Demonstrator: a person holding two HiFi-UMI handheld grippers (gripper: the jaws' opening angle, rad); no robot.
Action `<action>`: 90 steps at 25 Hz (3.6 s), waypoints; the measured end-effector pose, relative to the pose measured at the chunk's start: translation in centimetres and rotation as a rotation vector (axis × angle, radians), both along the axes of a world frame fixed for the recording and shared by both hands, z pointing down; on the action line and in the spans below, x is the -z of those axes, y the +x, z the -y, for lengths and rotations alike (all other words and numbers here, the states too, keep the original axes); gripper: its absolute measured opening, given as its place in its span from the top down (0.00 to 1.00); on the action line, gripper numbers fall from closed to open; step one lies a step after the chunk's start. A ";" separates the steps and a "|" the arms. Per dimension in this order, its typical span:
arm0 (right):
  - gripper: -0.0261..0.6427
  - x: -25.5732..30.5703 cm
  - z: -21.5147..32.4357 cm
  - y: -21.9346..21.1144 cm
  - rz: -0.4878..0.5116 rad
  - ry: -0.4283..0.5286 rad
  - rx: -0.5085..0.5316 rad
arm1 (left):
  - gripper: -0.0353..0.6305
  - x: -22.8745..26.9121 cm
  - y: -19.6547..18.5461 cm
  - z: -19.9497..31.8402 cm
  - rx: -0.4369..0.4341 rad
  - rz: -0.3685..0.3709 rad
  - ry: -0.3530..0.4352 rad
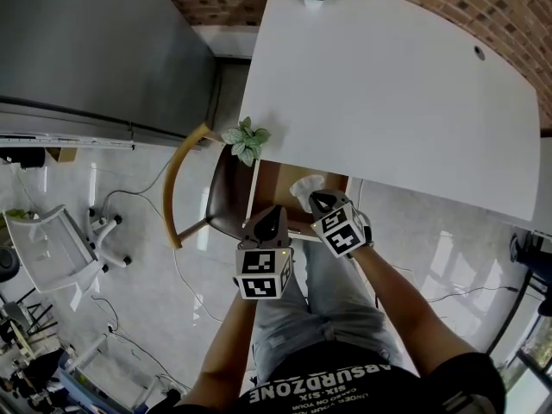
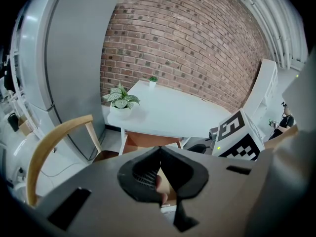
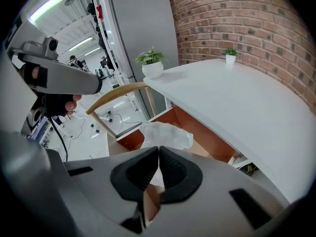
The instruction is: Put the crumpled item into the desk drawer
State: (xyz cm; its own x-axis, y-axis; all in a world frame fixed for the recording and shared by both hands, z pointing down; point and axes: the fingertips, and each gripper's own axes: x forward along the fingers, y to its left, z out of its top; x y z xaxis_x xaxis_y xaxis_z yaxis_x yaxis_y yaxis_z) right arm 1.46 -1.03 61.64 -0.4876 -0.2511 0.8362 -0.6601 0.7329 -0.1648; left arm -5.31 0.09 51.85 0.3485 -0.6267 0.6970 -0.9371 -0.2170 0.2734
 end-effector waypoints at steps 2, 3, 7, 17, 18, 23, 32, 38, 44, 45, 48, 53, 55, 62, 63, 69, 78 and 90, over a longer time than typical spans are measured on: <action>0.96 -0.3 0.0 -0.1 0.003 -0.003 -0.006 | 0.94 -0.3 -0.1 0.1 -0.001 0.002 -0.002; 0.96 -0.5 0.0 -0.1 0.003 -0.003 -0.008 | 0.94 -0.5 -0.1 0.1 -0.002 0.003 -0.003; 0.96 -1.2 -0.1 -0.1 0.002 -0.004 -0.008 | 0.94 -1.1 -0.2 0.1 0.000 0.000 -0.004; 0.96 -3.1 -0.3 -0.1 -0.012 -0.022 -0.037 | 0.94 -2.0 -0.5 -0.6 -0.010 0.005 -0.009; 0.96 -3.2 -0.3 -0.2 -0.013 -0.024 -0.038 | 0.94 -2.1 -0.7 -0.6 -0.007 0.005 -0.010; 0.96 -4.2 -0.6 -0.5 -0.030 -0.036 -0.034 | 0.94 -2.7 -1.3 -0.8 -0.003 0.008 -0.019; 0.96 -6.1 -0.9 -0.7 -0.065 -0.063 -0.027 | 0.94 -3.4 -2.0 -0.8 0.001 0.002 -0.032; 0.96 -7.0 -0.8 -1.0 -0.077 -0.074 -0.019 | 0.94 -3.7 -2.3 -0.9 0.004 -0.001 -0.036; 0.96 -7.7 -0.8 -1.4 -0.081 -0.086 -0.009 | 0.94 -4.1 -2.6 -1.0 0.003 -0.003 -0.043; 0.96 -7.9 -0.8 -1.5 -0.080 -0.085 -0.006 | 0.94 -4.1 -2.6 -1.0 0.003 -0.003 -0.044; 0.96 -8.3 -0.8 -1.7 -0.078 -0.088 0.004 | 0.94 -4.3 -2.7 -0.9 0.006 -0.006 -0.047; 0.96 -9.2 -0.8 -1.9 -0.095 -0.104 0.016 | 0.94 -4.6 -3.1 -0.9 0.012 -0.006 -0.054; 0.96 -9.6 -0.8 -2.0 -0.102 -0.110 0.021 | 0.94 -4.7 -3.2 -0.9 0.013 -0.004 -0.056; 0.96 -10.8 -1.1 -2.5 -0.129 -0.114 0.068 | 0.94 -5.2 -3.7 -0.7 0.016 -0.003 -0.064; 0.96 -10.9 -1.1 -2.5 -0.132 -0.119 0.071 | 0.94 -5.2 -3.8 -0.6 0.017 -0.002 -0.066; 0.96 -12.2 -0.6 -2.5 -0.143 -0.142 0.061 | 0.94 -5.7 -3.9 -0.1 0.015 -0.001 -0.074; 0.96 -13.5 -0.5 -2.8 -0.155 -0.173 0.074 | 0.94 -6.3 -3.9 0.2 0.010 -0.006 -0.084; 0.96 -15.4 -0.8 -3.1 -0.189 -0.219 0.079 | 0.94 -7.0 -4.2 0.3 0.011 -0.006 -0.102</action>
State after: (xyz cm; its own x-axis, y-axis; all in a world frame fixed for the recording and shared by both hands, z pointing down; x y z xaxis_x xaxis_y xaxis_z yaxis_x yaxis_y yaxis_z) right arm -1.61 -0.26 77.02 -0.3293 -0.0218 0.9440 -0.6363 0.7437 -0.2048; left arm -9.56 -0.17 58.81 0.3463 -0.5565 0.7552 -0.9376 -0.1778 0.2990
